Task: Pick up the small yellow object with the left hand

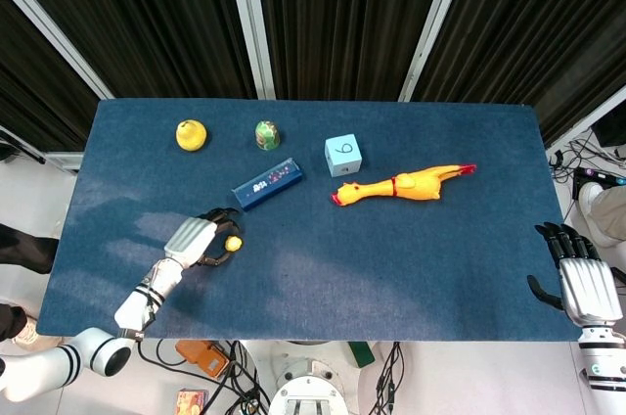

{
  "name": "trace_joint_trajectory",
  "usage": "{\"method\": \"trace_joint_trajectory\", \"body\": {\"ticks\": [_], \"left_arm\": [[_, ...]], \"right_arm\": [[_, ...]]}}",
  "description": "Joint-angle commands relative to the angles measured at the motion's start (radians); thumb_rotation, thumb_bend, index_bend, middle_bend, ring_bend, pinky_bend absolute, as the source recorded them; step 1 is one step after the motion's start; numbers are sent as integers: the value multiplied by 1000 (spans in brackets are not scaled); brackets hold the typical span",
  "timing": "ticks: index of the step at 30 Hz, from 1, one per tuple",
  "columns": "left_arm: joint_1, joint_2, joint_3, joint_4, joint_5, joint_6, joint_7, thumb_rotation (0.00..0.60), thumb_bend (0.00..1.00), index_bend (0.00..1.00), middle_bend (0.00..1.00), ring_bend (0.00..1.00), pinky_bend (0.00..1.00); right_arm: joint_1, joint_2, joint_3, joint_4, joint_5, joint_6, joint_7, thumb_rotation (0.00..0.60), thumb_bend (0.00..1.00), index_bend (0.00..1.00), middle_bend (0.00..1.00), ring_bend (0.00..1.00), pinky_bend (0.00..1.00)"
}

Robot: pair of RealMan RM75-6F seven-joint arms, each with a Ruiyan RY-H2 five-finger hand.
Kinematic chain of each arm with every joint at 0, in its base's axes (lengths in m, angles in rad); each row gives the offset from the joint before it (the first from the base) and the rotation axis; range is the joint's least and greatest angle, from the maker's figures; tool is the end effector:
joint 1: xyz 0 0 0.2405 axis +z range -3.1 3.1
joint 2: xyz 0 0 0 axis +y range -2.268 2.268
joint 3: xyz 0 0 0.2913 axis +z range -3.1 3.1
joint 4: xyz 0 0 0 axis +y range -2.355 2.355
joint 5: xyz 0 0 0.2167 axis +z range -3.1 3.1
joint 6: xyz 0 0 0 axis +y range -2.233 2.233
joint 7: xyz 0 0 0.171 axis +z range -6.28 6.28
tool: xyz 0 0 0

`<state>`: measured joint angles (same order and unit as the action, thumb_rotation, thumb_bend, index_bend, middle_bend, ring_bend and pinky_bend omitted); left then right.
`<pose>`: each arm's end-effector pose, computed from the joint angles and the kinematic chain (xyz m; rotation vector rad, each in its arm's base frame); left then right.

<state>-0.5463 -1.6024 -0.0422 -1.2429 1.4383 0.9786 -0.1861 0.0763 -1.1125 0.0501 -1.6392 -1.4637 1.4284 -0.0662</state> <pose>-0.2628 0.3385 -0.0556 -1.8377 -1.2481 -0.9920 -0.3509 -0.2075 0.1612 1.3987 -0.9323 0.8162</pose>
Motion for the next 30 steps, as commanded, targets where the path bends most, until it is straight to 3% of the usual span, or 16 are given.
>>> {"method": "trace_joint_trajectory", "body": {"ticks": [1, 16, 30], "left_arm": [[0, 2, 3, 0, 3, 1, -3, 600, 300, 405, 155, 158, 292], [-3, 26, -3, -31, 9, 29, 12, 600, 320, 458, 155, 158, 292], [-5, 257, -59, -306, -13, 98, 209, 600, 322, 461, 155, 158, 291]], "right_arm": [[0, 0, 0, 0, 0, 0, -1, 600, 416, 203, 184, 159, 202], [-1, -1, -2, 1, -6, 4, 3, 600, 416, 203, 184, 158, 202], [-1, 0, -5, -1, -10, 4, 1, 600, 416, 203, 184, 159, 203]]}}
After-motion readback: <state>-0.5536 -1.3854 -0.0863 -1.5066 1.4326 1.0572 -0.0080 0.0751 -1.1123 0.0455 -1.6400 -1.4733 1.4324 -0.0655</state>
